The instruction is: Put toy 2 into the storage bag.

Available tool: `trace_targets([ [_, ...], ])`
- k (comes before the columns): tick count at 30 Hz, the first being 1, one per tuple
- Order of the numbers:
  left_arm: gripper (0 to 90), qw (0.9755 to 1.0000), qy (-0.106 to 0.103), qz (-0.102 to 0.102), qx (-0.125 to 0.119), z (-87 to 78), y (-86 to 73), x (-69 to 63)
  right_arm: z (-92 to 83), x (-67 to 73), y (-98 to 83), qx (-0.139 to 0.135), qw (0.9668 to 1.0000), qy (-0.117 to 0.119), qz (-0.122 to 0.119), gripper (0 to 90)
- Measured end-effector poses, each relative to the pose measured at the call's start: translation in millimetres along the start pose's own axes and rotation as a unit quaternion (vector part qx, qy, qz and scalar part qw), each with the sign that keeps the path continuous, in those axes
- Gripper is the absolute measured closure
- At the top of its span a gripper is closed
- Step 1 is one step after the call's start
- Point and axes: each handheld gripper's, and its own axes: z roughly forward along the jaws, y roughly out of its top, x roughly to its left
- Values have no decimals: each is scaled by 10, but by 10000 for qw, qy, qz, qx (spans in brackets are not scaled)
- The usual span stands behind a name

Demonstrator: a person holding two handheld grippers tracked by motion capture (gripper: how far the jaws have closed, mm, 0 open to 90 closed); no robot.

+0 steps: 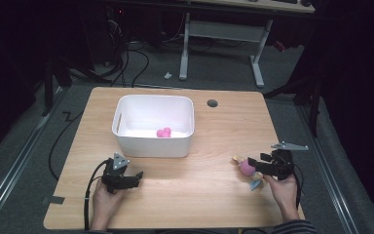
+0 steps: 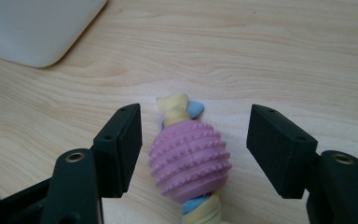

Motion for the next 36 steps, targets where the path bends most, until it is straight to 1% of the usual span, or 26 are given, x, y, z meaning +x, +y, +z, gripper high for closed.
trace_targets([
  [4,194,10000,0,1,1,0,0,0,55,5,-52,113,9999,38,-32,338],
  [8,194,10000,0,-1,1,0,0,0,124,-18,-105,203,9998,62,8,315],
  [12,194,10000,0,1,1,0,0,0,194,-36,-153,382,9992,100,45,295],
  [17,194,10000,1,0,0,0,0,0,255,-38,-185,518,9986,117,-9,301],
  [20,194,10000,0,3,3,-1,0,0,274,-35,-184,597,9981,139,22,301],
  [24,194,10000,0,-2,-1,0,0,0,310,-21,-185,767,9969,150,-93,309],
  [29,194,10000,0,-4,-1,0,0,-1,319,-13,-187,827,9963,154,-155,316],
  [36,194,10000,3,4,2,0,0,0,327,29,-135,995,9941,172,-385,333],
])
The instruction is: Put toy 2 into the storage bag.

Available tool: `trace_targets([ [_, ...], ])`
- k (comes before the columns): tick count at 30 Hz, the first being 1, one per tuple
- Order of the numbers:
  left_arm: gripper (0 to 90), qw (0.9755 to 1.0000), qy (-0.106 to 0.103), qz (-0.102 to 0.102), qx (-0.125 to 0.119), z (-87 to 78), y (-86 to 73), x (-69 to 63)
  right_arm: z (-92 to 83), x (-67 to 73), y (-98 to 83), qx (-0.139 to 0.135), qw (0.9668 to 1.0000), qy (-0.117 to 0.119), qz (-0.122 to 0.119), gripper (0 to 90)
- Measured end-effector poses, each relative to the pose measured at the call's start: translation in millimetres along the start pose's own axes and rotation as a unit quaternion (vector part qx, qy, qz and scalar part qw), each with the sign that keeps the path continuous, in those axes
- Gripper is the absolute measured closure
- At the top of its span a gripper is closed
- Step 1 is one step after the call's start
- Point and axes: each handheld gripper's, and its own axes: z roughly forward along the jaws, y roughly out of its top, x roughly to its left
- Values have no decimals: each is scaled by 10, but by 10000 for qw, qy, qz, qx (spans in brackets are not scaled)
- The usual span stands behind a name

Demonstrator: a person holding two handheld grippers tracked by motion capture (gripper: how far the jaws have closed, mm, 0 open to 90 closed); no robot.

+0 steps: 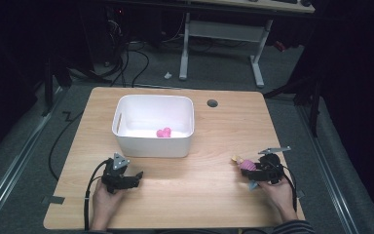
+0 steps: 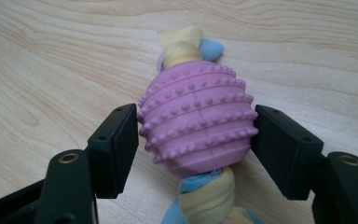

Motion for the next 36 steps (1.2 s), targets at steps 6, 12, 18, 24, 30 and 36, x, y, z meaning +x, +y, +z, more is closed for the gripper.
trace_targets([
  [6,194,10000,-1,-3,-1,0,0,0,-18,37,39,-103,9999,20,-44,336],
  [12,194,10000,4,-3,-2,0,0,-1,-79,79,111,-176,9997,95,-130,336],
  [18,194,10000,3,-3,1,0,0,-1,-100,128,190,-138,9994,166,-272,336],
  [24,194,10000,3,-1,2,0,0,-1,-181,172,279,-246,9989,236,-334,336],
  [30,194,10000,3,-6,-2,0,0,-1,-257,219,364,-326,9977,484,-344,336],
  [36,194,10000,3,1,3,0,0,-1,-281,275,455,-332,9972,539,-402,336],
])
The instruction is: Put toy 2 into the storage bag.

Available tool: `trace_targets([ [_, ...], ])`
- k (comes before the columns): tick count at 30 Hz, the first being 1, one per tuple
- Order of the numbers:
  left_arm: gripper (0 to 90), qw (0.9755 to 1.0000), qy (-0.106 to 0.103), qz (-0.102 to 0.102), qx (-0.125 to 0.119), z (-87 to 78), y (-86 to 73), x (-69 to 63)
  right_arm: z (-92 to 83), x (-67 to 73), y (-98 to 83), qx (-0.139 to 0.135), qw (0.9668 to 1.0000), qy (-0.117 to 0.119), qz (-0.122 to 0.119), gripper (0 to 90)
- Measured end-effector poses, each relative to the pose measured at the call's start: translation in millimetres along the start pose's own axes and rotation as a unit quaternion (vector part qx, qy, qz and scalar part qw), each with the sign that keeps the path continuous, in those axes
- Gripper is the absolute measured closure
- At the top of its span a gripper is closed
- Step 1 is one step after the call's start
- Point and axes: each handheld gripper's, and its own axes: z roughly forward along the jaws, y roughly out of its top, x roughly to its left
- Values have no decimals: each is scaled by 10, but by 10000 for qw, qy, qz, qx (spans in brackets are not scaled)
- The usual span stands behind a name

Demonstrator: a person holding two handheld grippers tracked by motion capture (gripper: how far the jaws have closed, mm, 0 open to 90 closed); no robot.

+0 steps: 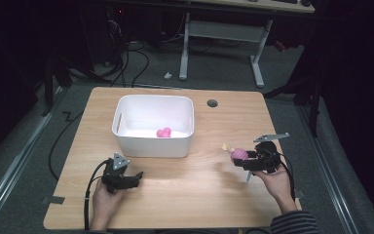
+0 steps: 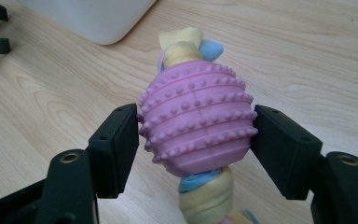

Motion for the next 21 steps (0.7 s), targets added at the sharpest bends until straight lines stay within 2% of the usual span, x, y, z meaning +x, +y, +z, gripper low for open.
trace_targets([
  [11,194,10000,-1,-3,-2,0,0,0,-92,123,242,-107,9997,24,-237,336],
  [19,195,10000,-1,-10,-6,0,0,0,-92,271,508,-21,9983,13,-584,336],
  [21,196,10000,3,-11,-7,0,0,0,-94,293,560,-61,9981,57,-606,336],
])
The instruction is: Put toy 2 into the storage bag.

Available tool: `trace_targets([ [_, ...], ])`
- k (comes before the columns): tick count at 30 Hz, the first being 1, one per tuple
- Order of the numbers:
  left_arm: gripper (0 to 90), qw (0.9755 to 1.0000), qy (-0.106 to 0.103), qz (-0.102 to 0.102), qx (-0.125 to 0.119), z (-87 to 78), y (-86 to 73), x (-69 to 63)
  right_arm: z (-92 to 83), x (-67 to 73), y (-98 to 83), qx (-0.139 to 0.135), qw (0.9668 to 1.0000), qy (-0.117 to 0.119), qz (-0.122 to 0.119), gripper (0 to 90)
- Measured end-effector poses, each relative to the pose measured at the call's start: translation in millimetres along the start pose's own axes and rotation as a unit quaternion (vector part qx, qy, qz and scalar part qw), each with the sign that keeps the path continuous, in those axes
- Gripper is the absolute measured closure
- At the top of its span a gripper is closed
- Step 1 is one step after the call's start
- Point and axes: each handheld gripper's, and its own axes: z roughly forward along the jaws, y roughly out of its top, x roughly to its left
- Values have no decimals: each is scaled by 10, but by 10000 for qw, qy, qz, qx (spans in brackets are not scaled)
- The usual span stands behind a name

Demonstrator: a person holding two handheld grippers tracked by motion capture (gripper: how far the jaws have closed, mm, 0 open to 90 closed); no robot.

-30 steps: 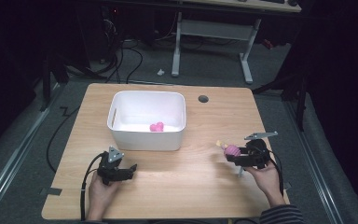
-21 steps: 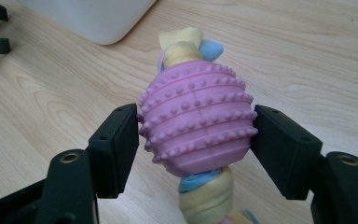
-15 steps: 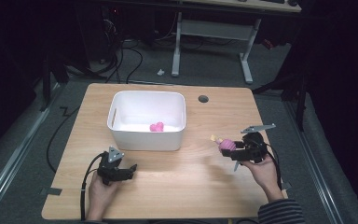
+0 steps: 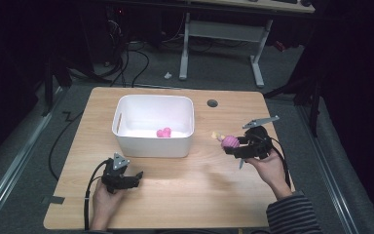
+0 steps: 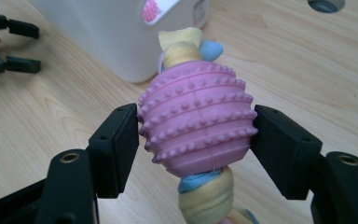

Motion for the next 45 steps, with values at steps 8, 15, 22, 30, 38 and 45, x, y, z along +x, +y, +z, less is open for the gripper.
trace_targets([
  [8,201,10000,12,-14,-15,1,-1,-2,-29,93,257,-85,9998,113,-143,336],
  [15,197,10000,10,-3,-4,0,0,-3,-15,158,421,-114,9994,212,-255,336],
  [22,197,10000,11,-2,-3,0,0,-3,-11,204,544,-152,9989,320,-304,336],
  [30,197,10000,10,0,-2,0,-1,-2,-14,257,696,-193,9983,406,-379,336],
  [38,197,10000,6,13,12,-2,0,0,28,318,840,-252,9974,458,-499,336],
  [45,197,10000,6,7,8,-2,0,-1,65,355,921,-240,9970,504,-545,335],
])
